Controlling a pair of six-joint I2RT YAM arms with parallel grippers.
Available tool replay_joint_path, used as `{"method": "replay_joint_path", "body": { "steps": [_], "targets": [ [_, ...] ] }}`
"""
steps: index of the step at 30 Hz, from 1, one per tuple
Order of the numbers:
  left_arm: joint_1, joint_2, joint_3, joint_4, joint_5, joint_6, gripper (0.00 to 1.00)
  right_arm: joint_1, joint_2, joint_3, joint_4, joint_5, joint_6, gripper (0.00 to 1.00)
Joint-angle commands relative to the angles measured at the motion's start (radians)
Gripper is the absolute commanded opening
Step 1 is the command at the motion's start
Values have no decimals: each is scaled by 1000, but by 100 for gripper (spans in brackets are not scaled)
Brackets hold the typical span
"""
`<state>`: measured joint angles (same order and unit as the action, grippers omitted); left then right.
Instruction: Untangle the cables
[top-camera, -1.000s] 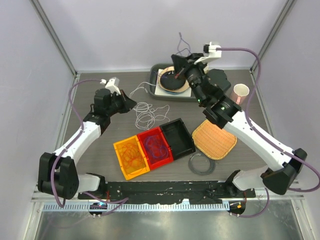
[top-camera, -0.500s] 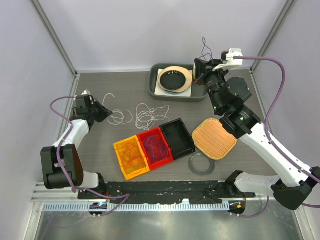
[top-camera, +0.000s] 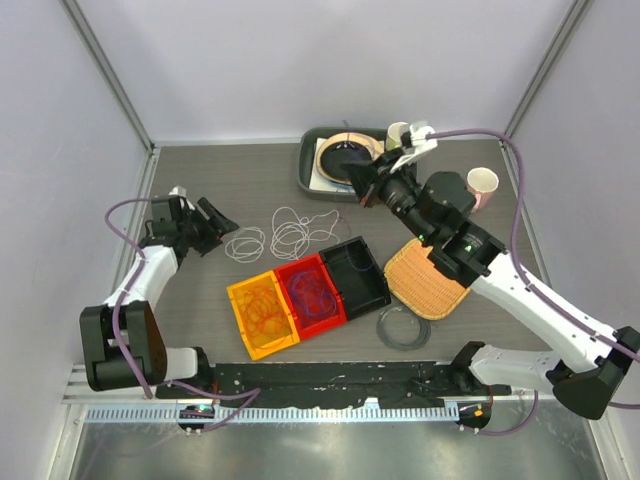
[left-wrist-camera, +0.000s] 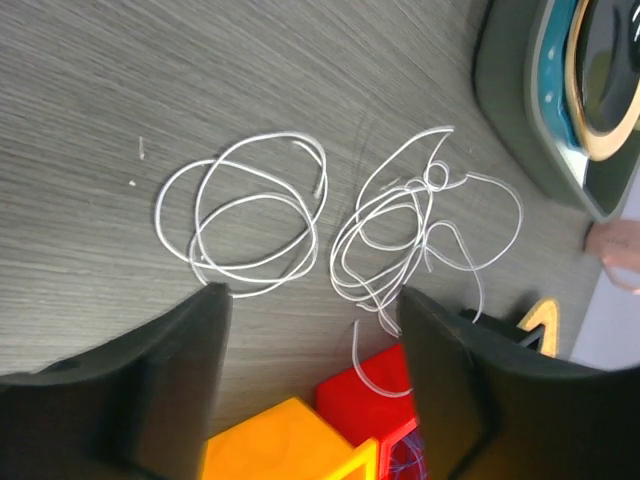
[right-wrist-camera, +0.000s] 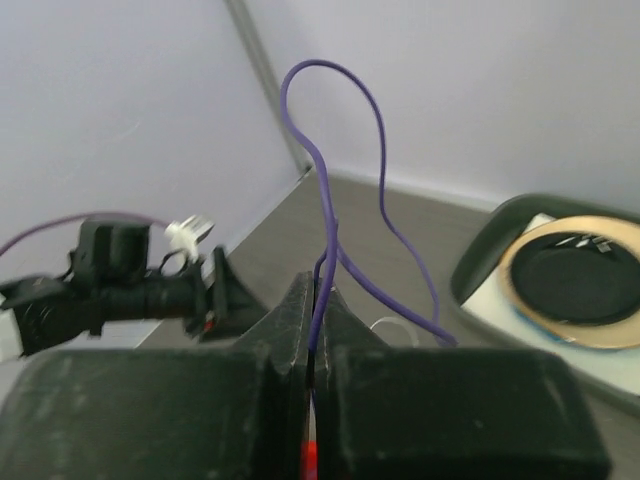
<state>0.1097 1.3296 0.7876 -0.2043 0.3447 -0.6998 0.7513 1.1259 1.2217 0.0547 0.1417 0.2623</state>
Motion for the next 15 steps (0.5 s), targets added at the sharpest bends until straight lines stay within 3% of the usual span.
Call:
{"method": "replay_joint_path", "body": {
  "steps": [1,4,15],
  "targets": [
    [-2,-59,-11,-44,37,2,86,124,2,-48,57,-16,8,1],
    [-2,-93,-13,-73,36,5,100,190,6,-57,66,16,-15,1],
    [-2,-227,-24,-159,-84,-29,100,272,43,51,67,15,-87,1]
  ]
}}
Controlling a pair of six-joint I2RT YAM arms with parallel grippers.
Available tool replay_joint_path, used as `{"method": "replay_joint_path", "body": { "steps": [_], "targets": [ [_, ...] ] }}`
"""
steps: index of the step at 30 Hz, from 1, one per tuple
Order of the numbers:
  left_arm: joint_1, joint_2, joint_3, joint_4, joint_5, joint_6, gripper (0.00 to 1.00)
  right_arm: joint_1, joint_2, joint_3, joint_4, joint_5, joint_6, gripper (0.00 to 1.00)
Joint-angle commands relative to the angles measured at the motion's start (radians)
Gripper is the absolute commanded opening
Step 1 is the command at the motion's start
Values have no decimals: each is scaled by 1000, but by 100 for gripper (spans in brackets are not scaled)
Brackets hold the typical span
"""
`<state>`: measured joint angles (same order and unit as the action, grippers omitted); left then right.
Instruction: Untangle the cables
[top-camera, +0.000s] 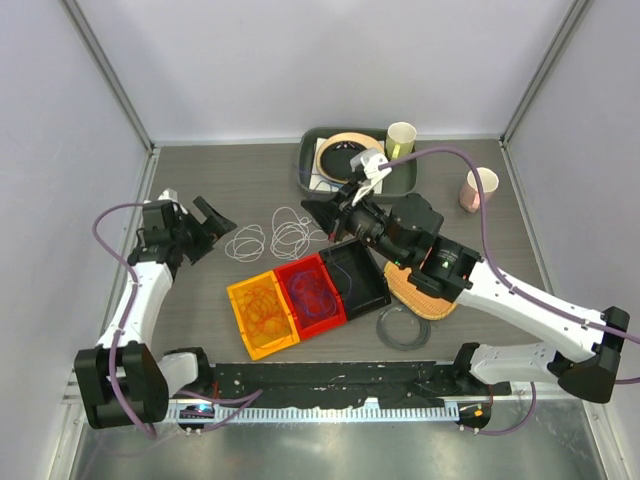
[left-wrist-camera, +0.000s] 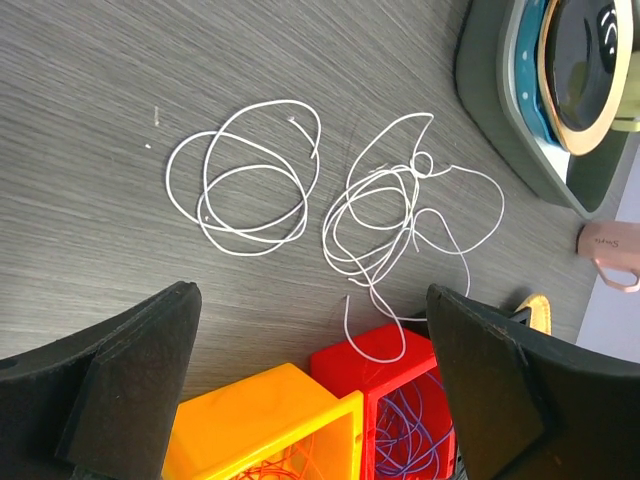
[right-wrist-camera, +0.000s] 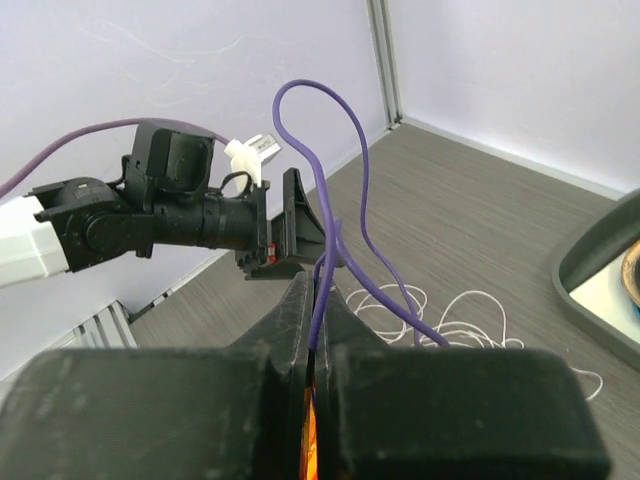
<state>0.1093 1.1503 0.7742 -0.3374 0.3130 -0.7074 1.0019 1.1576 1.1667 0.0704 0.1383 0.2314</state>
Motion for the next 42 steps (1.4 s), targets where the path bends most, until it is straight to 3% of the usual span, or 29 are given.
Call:
{"method": "replay_joint_path", "body": {
  "steps": [1,9,14,31,42],
  "targets": [
    [-2,-53,-13,-25,-55,-23,100,24,19,123,46,20,-64,1],
    [-2,-58,-24,-22,-64,-29,100,37,82,309,8,4,-109,1],
    [-2,-52,-32,-23,-69,-23,100,43,120,338,5,-9,-103,1],
    [-2,-44,-53,-25,-83,-1,100,47,108,163,45,171,-150,1],
    [-2,-32,-56,-22,-80,3,100,83,111,44,-15,129,-129,1]
  ]
}}
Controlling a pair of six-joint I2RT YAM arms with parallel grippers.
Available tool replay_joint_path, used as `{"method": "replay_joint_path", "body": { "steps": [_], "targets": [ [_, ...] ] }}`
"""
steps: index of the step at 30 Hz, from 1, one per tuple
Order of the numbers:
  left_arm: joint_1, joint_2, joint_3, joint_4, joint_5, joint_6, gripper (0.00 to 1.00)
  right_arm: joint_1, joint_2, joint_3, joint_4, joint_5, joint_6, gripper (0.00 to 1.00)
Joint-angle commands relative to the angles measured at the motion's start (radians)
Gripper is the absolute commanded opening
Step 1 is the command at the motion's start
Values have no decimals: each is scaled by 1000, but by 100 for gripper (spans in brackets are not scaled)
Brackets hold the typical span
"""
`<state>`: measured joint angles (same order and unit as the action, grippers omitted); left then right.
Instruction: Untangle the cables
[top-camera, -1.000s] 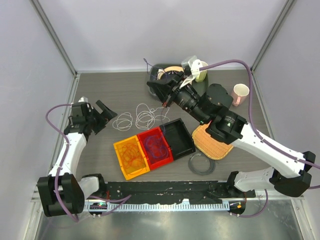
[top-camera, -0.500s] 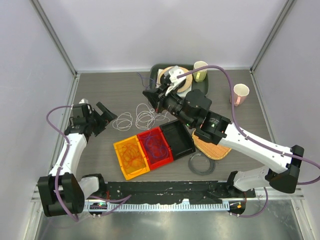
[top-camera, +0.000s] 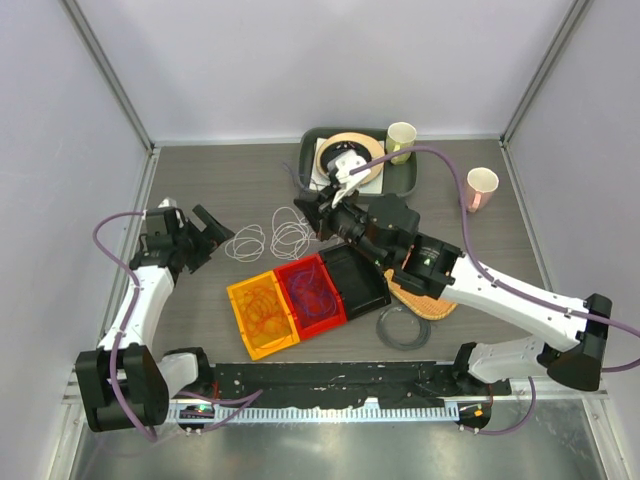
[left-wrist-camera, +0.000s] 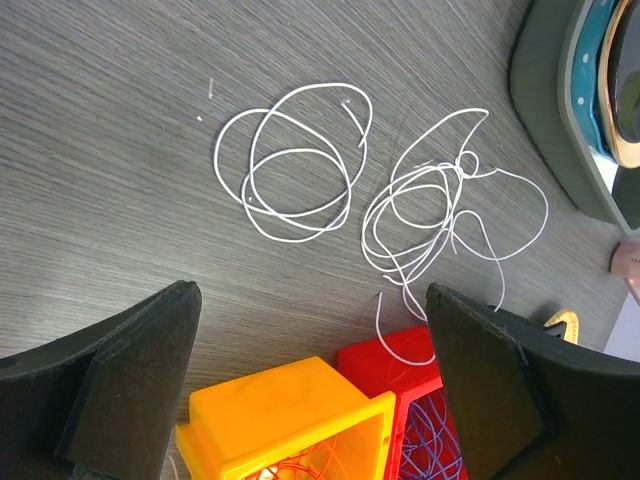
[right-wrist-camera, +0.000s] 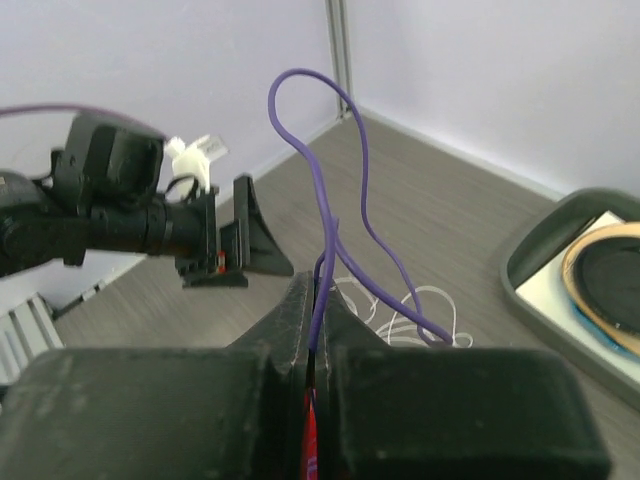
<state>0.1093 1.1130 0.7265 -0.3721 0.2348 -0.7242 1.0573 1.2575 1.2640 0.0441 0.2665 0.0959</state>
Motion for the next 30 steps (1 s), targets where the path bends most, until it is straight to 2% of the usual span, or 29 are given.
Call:
{"method": "replay_joint_path", "body": {
  "steps": [1,11,17,30],
  "targets": [
    [-2,4,-10,13,-2,20,100,33,32,-69,19,17,19,1],
    [-3,4,-24,33,27,14,100,109,114,-300,203,166,203,1],
    [-2,4,-27,44,46,9,100,130,150,-412,224,186,329,1],
    [-3,-18,-32,45,54,8,100,144,333,-433,166,212,559,1]
  ]
}}
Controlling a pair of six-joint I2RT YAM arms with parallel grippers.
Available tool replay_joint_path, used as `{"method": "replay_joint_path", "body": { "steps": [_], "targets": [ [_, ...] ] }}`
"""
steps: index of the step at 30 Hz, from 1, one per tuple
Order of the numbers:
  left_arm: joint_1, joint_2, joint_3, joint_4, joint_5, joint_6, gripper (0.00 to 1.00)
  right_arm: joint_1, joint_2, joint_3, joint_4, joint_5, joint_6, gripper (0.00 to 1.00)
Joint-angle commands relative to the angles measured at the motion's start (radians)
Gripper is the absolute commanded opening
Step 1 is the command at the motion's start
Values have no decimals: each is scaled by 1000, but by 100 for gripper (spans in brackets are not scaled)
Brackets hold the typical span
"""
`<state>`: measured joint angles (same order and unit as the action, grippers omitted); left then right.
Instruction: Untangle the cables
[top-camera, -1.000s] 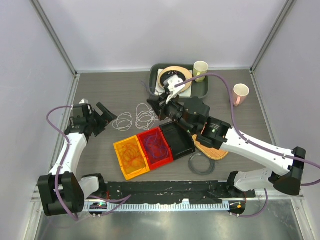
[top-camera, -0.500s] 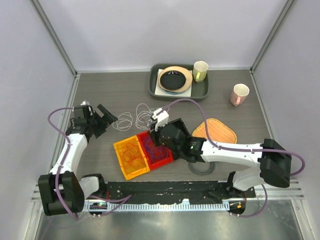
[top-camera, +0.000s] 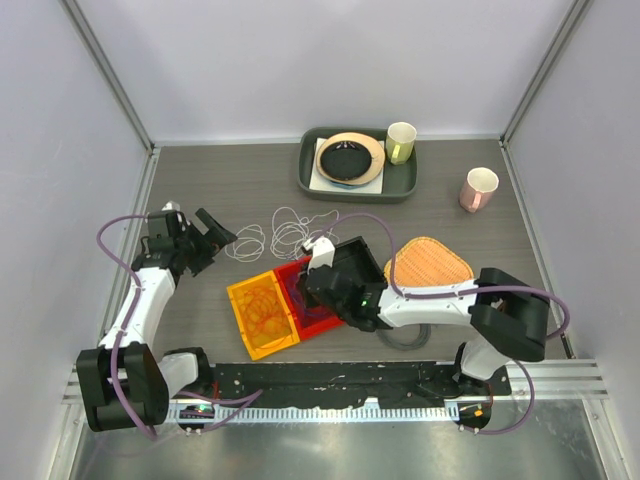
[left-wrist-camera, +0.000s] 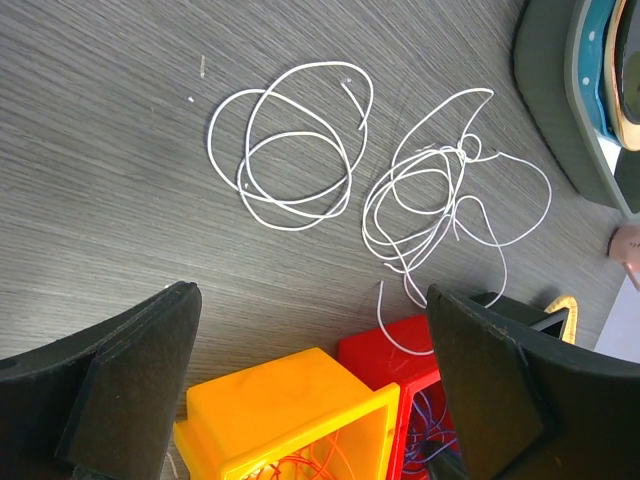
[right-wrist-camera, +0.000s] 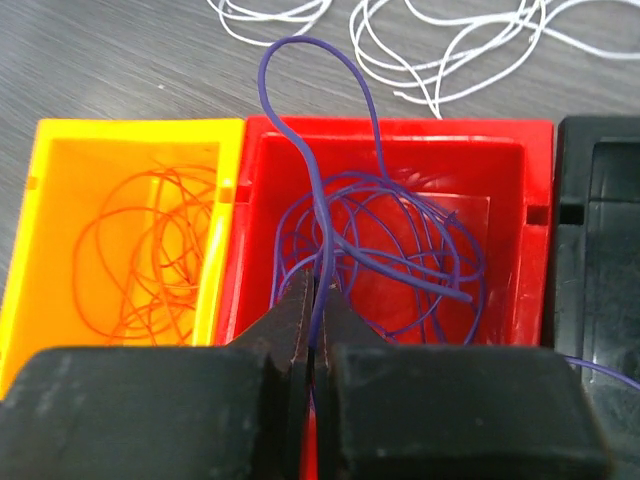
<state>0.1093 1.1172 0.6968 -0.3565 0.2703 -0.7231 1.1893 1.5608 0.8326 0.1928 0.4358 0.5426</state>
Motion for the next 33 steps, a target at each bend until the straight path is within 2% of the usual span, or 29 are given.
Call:
{"method": "replay_joint_path", "body": {
  "steps": [1,10,15,19,22,27,33],
  "targets": [
    [-2,-20,-2,30,18,7,100,12,50,0,8,49,126,1],
    [-3,-20,-2,30,20,7,100,23,150,39,-73,109,213,1],
    [-2,-19,0,30,20,7,100,30,171,51,-78,109,205,2],
    [-2,-25,0,30,21,8,100,44,154,91,-101,116,157,13],
    [-3,-27,-2,28,21,8,100,52,127,132,-127,116,126,28],
    [-3,-26,0,27,26,10,100,61,79,160,-136,116,111,39],
    [-2,-37,-2,22,10,11,100,82,35,192,-248,179,123,51]
  ]
}}
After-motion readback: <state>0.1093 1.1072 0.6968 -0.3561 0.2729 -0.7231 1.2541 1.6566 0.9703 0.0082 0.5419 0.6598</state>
